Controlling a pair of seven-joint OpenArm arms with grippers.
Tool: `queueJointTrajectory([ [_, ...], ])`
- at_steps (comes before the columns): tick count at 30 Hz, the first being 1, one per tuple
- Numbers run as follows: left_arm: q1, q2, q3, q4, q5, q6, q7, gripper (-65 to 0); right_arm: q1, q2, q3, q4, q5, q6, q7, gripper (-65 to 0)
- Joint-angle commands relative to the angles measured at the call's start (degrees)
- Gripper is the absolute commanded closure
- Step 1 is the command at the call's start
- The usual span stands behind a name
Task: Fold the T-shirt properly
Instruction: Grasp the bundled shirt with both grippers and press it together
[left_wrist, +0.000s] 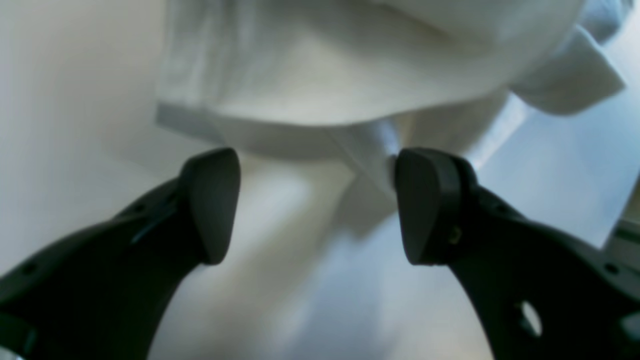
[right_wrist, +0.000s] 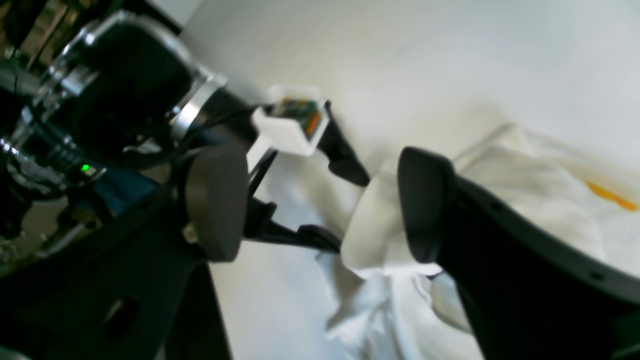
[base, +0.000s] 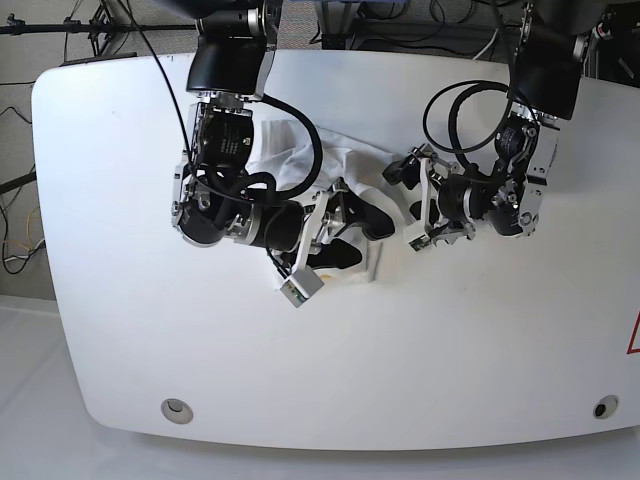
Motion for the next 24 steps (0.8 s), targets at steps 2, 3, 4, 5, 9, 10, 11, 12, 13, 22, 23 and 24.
queueJointTrajectory([
  [2,-1.41,0.8,-4.34,5.62,2.29,-0.06,-1.43,-47.1,0.51,0.19,-3.75,1.18,-4.05,0.89,1.47,-47.7],
  [3,-1.31,0.94,-5.32,6.53,3.1,-0.06,-1.4,-47.3,0.48,0.28,-4.42,1.24,-5.3,0.89,1.84,-48.2],
  [4,-1.18,0.98,-5.9,7.41,3.75,-0.06,-1.3,-47.4,0.48,0.35,-4.83,1.34,-6.2,0.89,2.0,-48.5],
  [5,-1.04,1.01,-6.49,8.29,4.39,-0.06,-1.2,-47.5,0.48,0.42,-5.24,1.44,-7.1,0.89,2.17,-48.9],
  [9,-0.8,1.01,-7.37,10.82,5.78,-0.06,-0.85,-47.3,0.56,0.71,-4.96,2.39,-8.0,0.89,2.11,-49.8],
  [10,-0.74,1.05,-7.96,10.83,6.29,-0.06,-0.61,-47.2,0.36,0.66,-5.26,3.05,-7.82,0.89,2.2,-49.6],
  [11,-0.67,1.09,-8.54,10.85,6.79,-0.06,-0.37,-47.0,0.16,0.61,-5.56,3.71,-7.64,0.89,2.3,-49.4],
  [12,-0.74,1.06,-8.52,11.06,6.97,-0.06,-0.33,-47.0,0.09,0.79,-4.97,4.16,-7.35,0.89,2.12,-49.5],
  [13,-0.81,1.02,-8.49,11.28,7.15,-0.06,-0.29,-46.9,0.02,0.97,-4.38,4.61,-7.06,0.89,1.94,-49.7],
  [22,-0.55,0.94,-9.97,9.86,8.36,-0.06,-0.82,-46.5,-2.94,5.42,4.92,7.09,-5.92,0.8,2.59,-47.0],
  [23,-0.53,0.93,-10.11,9.78,8.37,-0.06,-0.86,-46.5,-3.19,5.81,5.68,7.07,-5.95,0.72,2.79,-46.4],
  [24,-0.5,0.94,-10.19,9.66,8.35,-0.06,-0.84,-46.5,-3.41,6.2,6.5,6.99,-5.99,0.66,3.02,-45.5],
])
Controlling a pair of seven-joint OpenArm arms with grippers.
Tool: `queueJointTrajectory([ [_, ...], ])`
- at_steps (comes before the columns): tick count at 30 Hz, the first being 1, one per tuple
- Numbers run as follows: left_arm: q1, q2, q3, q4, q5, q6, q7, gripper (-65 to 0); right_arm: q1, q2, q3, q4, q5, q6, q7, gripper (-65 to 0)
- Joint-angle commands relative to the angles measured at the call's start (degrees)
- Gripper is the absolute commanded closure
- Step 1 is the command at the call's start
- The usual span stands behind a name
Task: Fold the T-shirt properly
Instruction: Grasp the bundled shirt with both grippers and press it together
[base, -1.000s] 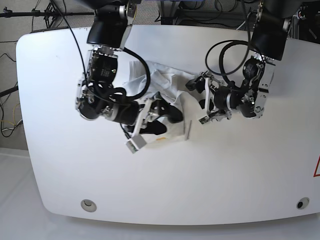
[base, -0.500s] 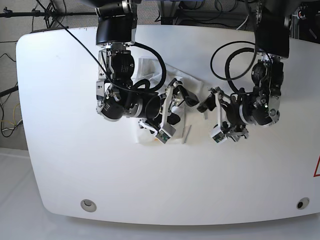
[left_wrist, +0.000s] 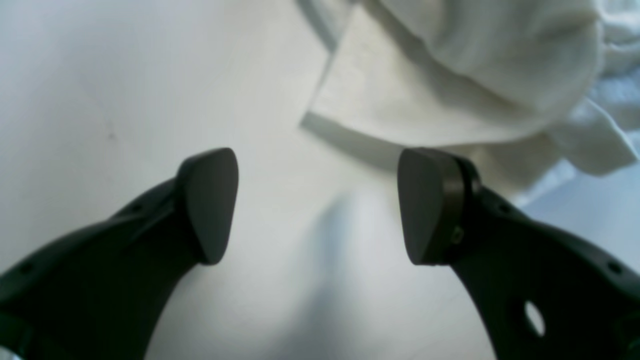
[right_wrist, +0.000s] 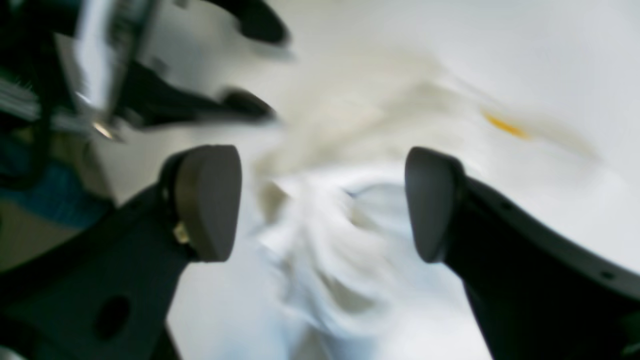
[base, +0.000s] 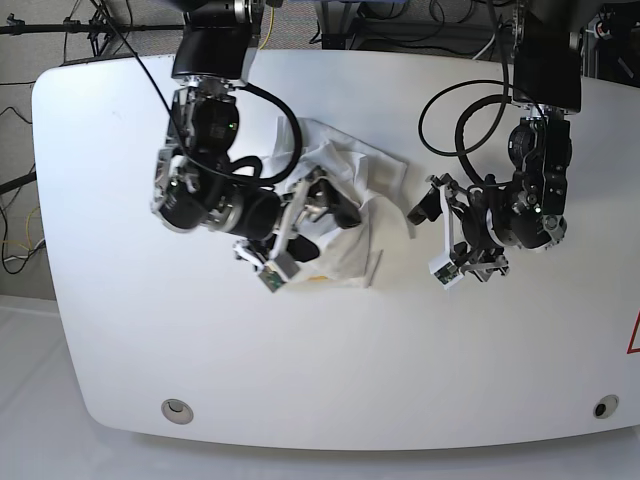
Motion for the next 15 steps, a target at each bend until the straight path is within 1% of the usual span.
queueJointTrajectory([
  [1,-0.99,-0.37,-0.4,0.34,-0.32,-0.1,-0.5,-46.5,0.33,1.53,1.87,1.06,0.5,0.03,1.44,-44.6],
  [5,-0.73,0.15,-0.65,0.16,-0.48,-0.1,-0.25,-46.7,0.15,2.51,4.42,0.02,-0.29,0.0,2.32,-41.3],
  [7,-0.35,1.55,0.21,0.54,-0.6,-0.1,0.43,-46.8,0.41,2.84,5.58,-2.84,-4.82,0.0,2.6,-39.8],
  [11,0.04,2.72,0.69,0.7,-0.76,-0.1,1.05,-47.0,1.49,2.51,4.78,-6.07,-7.28,0.32,3.17,-40.9],
  [15,0.46,3.13,1.26,1.17,-1.16,-0.1,1.51,-47.0,2.94,2.62,3.34,-9.43,-8.72,0.32,3.64,-41.6],
])
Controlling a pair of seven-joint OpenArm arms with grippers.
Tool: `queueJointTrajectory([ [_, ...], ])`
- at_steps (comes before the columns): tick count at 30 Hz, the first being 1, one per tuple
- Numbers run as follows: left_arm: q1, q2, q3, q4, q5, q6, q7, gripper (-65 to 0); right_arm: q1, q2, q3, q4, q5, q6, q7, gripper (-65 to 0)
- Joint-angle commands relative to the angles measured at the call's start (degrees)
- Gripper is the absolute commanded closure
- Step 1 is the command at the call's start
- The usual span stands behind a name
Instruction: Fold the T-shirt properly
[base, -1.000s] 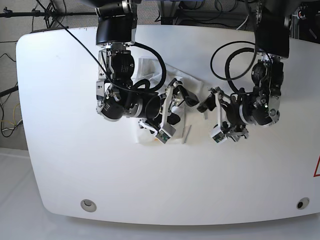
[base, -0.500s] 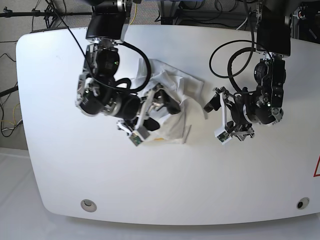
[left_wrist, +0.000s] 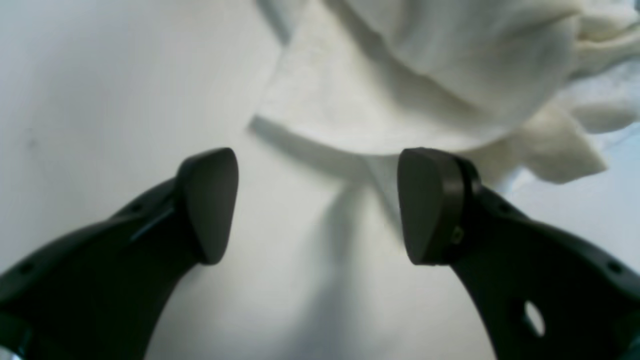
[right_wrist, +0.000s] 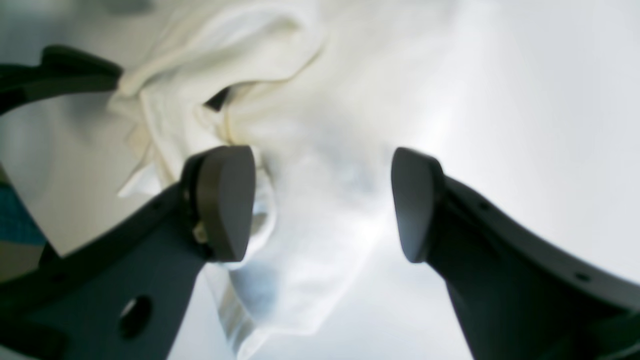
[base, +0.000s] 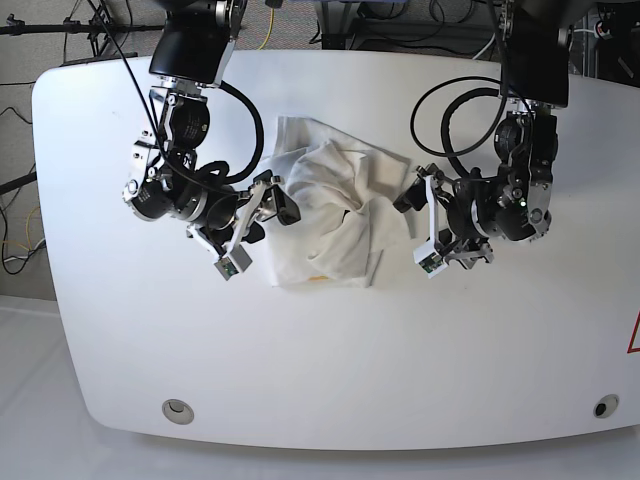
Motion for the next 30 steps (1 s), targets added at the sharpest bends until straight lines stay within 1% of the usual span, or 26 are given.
queueJointTrajectory([
  [1,-1.08,-0.25,0.05,1.57,-0.93,-0.08,-0.35,-47.0,2.85,0.3,-1.12,-1.58,0.01,0.3,1.41,-41.8],
  [4,-0.85,-0.22,0.13,1.92,0.11,-0.08,-0.44,-46.8,4.57,0.87,-3.48,-5.8,-0.8,0.3,1.33,-42.8],
  [12,0.02,-0.7,0.0,2.81,1.03,-0.08,-0.86,-46.6,8.94,3.4,-10.1,-11.22,-1.09,0.3,1.59,-44.0],
  [14,0.62,-0.56,0.58,3.02,1.24,-0.08,-1.29,-46.8,11.59,5.79,-12.68,-14.66,-0.33,0.3,0.9,-45.3],
  [20,1.81,-0.85,0.09,3.32,1.78,-0.08,-1.99,-46.8,12.19,7.54,-13.36,-15.79,0.01,0.3,1.03,-45.6],
  [24,2.21,-1.39,-0.16,3.26,1.99,-0.08,-2.57,-46.8,11.42,7.45,-13.06,-15.79,0.68,0.3,0.95,-45.4],
  [26,2.21,-2.32,-0.02,2.91,1.62,-0.08,-2.44,-47.0,9.73,8.01,-12.49,-15.32,1.72,0.3,1.01,-44.7],
  [30,2.46,-3.04,0.11,2.8,1.39,-0.08,-2.53,-47.3,8.4,7.6,-11.9,-14.3,2.89,0.3,0.86,-44.6],
])
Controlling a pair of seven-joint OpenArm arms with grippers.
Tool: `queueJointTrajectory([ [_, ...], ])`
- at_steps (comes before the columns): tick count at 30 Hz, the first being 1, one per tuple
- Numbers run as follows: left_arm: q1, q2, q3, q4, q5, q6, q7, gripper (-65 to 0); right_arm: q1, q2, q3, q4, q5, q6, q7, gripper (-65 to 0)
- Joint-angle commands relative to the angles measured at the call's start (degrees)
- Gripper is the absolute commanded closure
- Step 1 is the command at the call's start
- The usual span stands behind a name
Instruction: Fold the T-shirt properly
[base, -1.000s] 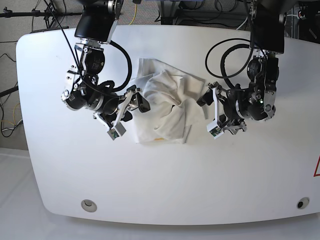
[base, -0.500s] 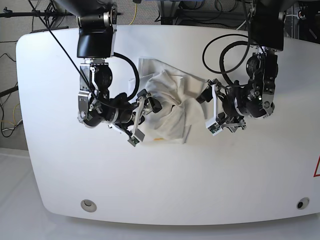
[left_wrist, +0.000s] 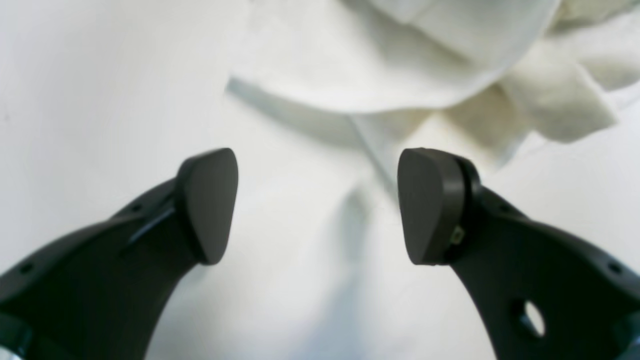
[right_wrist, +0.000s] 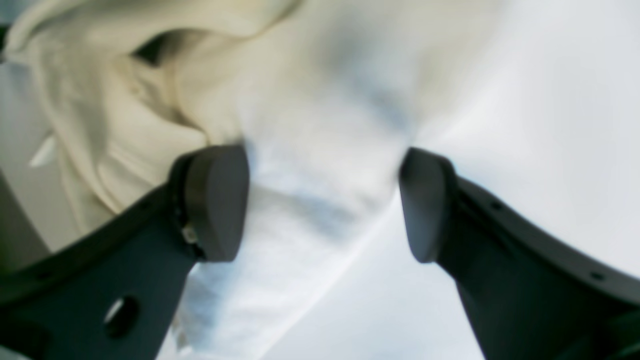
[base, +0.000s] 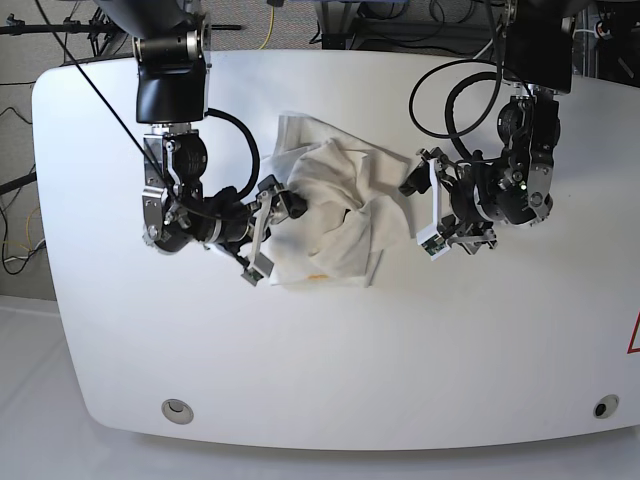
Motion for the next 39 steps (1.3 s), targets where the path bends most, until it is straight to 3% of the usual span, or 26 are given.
queueJointTrajectory([
  [1,-0.84,-0.84,-0.12,0.83,-1.06,-0.08,-0.94,-47.3,0.8,0.18,0.45,1.91,1.55,0.36,0.6,-44.6],
  [22,-3.12,-0.39,0.99,0.07,2.11,-0.08,-0.12,-46.9,-1.33,-2.52,-0.59,9.37,1.81,0.36,-0.79,-44.1],
  [36,-5.09,-0.33,1.24,-2.25,8.46,-0.08,-0.15,-46.9,0.19,3.58,-0.08,2.88,0.82,0.36,3.7,-44.2],
  [39,-5.52,-0.07,1.31,-2.7,8.13,-0.08,-0.42,-46.8,0.53,3.62,0.98,4.17,3.99,0.36,2.52,-44.0],
])
